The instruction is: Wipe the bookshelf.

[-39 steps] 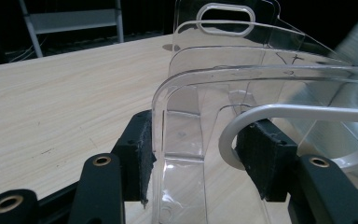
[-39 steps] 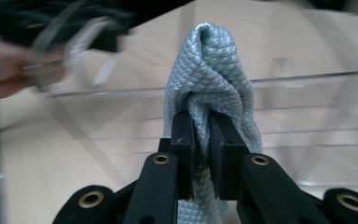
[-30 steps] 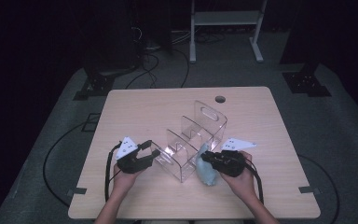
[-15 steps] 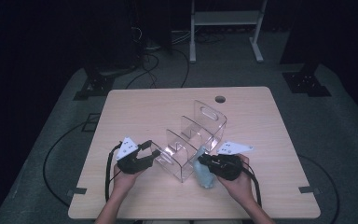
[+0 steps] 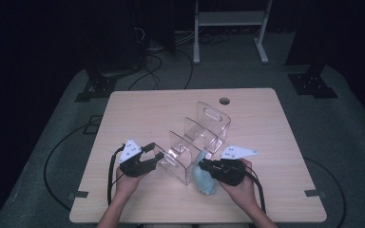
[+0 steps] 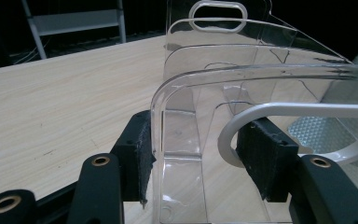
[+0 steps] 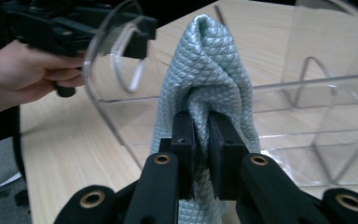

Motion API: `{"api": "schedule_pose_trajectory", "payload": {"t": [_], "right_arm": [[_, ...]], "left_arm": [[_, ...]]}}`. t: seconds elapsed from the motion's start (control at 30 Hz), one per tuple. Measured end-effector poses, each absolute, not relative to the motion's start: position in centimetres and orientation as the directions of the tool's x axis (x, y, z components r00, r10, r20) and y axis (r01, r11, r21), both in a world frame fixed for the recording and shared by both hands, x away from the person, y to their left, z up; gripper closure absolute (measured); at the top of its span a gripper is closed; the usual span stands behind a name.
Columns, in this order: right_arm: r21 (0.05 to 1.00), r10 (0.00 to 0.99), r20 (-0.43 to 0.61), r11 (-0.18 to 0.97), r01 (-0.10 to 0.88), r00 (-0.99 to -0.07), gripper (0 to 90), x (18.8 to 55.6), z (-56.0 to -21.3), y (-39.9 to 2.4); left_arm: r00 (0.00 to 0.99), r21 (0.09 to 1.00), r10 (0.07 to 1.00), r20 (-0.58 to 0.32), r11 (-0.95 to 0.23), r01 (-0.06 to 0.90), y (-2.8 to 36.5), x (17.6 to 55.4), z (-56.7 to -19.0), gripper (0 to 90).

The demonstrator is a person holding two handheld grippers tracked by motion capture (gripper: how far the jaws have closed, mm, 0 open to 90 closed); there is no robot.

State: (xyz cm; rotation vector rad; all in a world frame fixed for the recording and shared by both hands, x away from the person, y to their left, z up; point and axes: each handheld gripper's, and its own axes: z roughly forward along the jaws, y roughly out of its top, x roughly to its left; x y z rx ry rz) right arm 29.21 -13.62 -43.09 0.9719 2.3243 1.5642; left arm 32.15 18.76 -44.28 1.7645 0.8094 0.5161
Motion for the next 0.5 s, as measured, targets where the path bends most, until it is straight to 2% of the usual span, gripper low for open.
{"api": "schedule_pose_trajectory", "payload": {"t": [0.13, 0.23, 0.5], "right_arm": [[0.877, 0.533, 0.201, 0.276, 0.394, -0.822, 80.8, 27.8, -43.2, -11.5], [0.877, 0.520, 0.186, 0.294, 0.379, -0.834, 80.9, 27.5, -43.3, -11.1], [0.867, 0.617, 0.226, 0.225, 0.444, -0.753, 80.9, 29.7, -44.1, -13.8]], "left_arm": [[0.662, 0.943, 0.748, -0.036, -0.195, 0.271, 18.8, 32.2, -44.3, 46.0], [0.666, 0.943, 0.745, -0.040, -0.191, 0.271, 18.9, 32.2, -44.3, 46.3], [0.666, 0.943, 0.745, -0.041, -0.191, 0.271, 18.8, 32.2, -44.3, 46.4]]}}
